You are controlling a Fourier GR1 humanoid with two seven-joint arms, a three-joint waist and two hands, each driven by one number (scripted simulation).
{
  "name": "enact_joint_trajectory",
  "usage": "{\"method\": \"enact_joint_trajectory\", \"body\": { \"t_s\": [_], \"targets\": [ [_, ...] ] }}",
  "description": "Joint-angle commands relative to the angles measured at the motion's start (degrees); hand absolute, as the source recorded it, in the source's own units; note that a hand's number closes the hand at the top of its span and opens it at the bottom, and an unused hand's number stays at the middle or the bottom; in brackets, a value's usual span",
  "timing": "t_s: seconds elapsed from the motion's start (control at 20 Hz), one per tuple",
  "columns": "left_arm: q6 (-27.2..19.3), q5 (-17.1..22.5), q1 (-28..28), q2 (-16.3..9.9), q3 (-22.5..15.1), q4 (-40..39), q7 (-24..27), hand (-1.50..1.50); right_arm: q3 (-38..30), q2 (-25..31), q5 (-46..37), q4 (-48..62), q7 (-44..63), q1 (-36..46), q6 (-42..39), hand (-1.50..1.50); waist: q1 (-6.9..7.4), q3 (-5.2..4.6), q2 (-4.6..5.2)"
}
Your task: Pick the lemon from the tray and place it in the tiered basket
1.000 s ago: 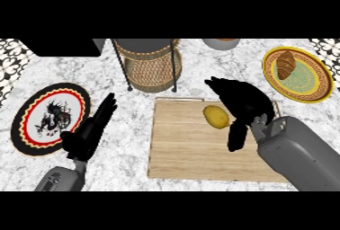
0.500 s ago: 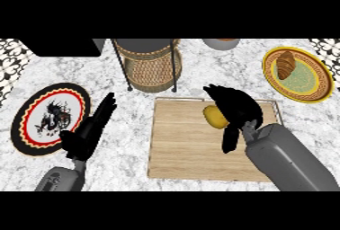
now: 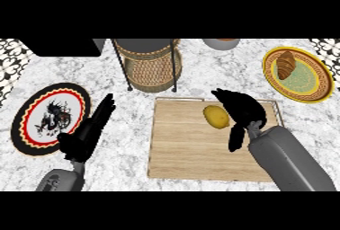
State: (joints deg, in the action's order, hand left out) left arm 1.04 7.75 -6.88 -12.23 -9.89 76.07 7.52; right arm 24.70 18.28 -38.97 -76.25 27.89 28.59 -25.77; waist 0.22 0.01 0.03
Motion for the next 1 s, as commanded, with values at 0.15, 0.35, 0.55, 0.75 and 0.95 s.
{"method": "enact_joint_trajectory", "body": {
  "t_s": [0.15, 0.35, 0.55, 0.75, 0.95],
  "targets": [
    [2.1, -1.7, -1.2, 1.6, 3.0, -3.8, 2.1, 0.00, -2.4, -5.1, -6.8, 8.3, -6.0, -0.4, 3.2, -1.50, 0.01, -0.01, 0.02],
    [0.1, -4.7, -0.3, 4.2, 1.2, -0.8, -1.0, 0.00, -5.2, -5.1, -8.4, 9.7, -9.7, 0.0, 2.0, -1.50, -0.05, -0.01, -0.02],
    [2.5, -2.3, 0.7, 2.1, 2.4, 2.6, -1.8, 0.00, -6.8, -8.8, -6.9, 14.3, -15.2, 2.6, 9.8, 1.50, 0.66, 0.04, 0.11],
    [2.2, -4.1, 0.4, 4.0, 2.5, 0.2, -0.2, 0.00, -7.5, -9.9, -9.5, 14.1, -17.6, 3.0, 11.2, 1.50, 0.10, 0.00, 0.00],
    [4.5, -3.3, 3.0, 2.7, 4.3, 1.7, 0.4, 0.00, -7.8, -11.4, -10.2, 10.6, -16.9, 2.7, 8.3, 1.50, -0.04, -0.01, -0.10]
  ]
}}
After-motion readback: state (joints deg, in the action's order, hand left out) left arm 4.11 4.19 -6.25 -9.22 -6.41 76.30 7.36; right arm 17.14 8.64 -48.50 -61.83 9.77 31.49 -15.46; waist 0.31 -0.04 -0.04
